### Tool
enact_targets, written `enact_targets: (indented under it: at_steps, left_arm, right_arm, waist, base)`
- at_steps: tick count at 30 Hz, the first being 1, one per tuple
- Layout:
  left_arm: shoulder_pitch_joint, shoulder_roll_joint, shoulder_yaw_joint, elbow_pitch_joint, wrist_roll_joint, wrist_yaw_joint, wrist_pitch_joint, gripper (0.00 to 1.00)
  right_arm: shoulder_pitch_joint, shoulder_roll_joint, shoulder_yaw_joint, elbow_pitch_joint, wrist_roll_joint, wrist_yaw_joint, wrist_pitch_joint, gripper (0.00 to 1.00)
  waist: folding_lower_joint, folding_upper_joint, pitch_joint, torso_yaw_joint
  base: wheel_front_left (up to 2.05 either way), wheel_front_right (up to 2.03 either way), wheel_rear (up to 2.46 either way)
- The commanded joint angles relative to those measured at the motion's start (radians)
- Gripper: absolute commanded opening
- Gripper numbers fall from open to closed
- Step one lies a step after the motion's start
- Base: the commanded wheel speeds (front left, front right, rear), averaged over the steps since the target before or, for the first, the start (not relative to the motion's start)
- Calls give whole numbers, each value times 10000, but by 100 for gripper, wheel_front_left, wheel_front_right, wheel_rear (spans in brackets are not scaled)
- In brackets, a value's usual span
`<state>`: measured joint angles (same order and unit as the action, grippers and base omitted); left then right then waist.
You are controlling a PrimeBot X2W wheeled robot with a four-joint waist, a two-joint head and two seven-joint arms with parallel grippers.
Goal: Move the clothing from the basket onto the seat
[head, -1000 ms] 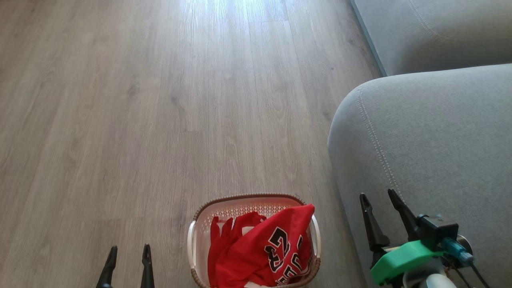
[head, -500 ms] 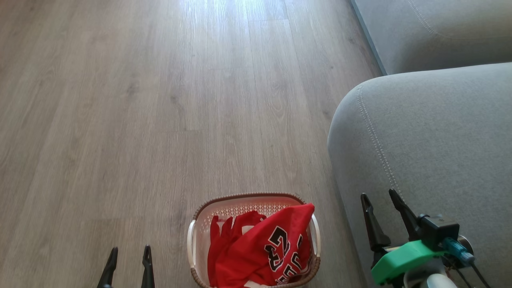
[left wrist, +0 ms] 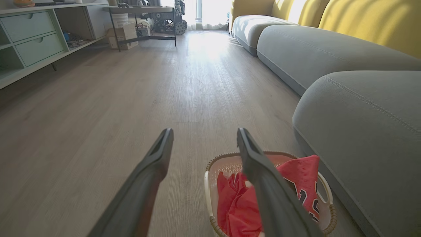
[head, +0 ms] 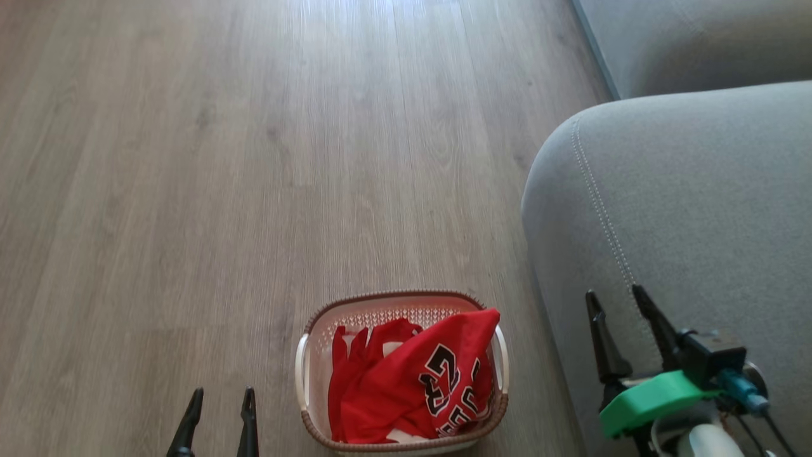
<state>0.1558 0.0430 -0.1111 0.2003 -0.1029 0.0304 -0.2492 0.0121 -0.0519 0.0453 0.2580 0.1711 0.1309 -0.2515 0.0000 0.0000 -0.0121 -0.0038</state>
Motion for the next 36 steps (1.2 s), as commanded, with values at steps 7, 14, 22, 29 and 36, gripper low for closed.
enact_targets:
  at_steps: [7, 14, 22, 29, 36]
  left_arm:
    - [-1451, 168, -46, -51, 350, -206, -126, 100]
    - [-3087, 159, -543, 693, 641, -449, -126, 100]
    - [-5207, 152, -1193, 2541, 925, -862, -126, 100]
    - [-7482, 143, -2202, 5024, 1387, -1341, -117, 100]
    - [-9147, 110, -2960, 7125, 1479, -1525, -17, 100]
  right_arm:
    - [-974, 17, -222, -1170, -141, -2, -103, 100]
    - [-2090, 17, -715, -1831, -189, -2, -103, 100]
    - [-3405, 17, -900, -2391, -79, -2, -103, 100]
    - [-4331, 17, -980, -3011, 78, -2, -103, 100]
    - [-4573, 17, -804, -3486, 209, -2, -103, 100]
  waist:
    - [0, 0, 1264, -167]
    - [0, 0, 3131, -577]
    - [0, 0, 5195, -1179]
    - [0, 0, 6854, -1506]
    - [0, 0, 7707, -1683]
  base:
    - [0, 0, 0]
    - [0, 0, 0]
    - [0, 0, 0]
    - [0, 0, 0]
    - [0, 0, 0]
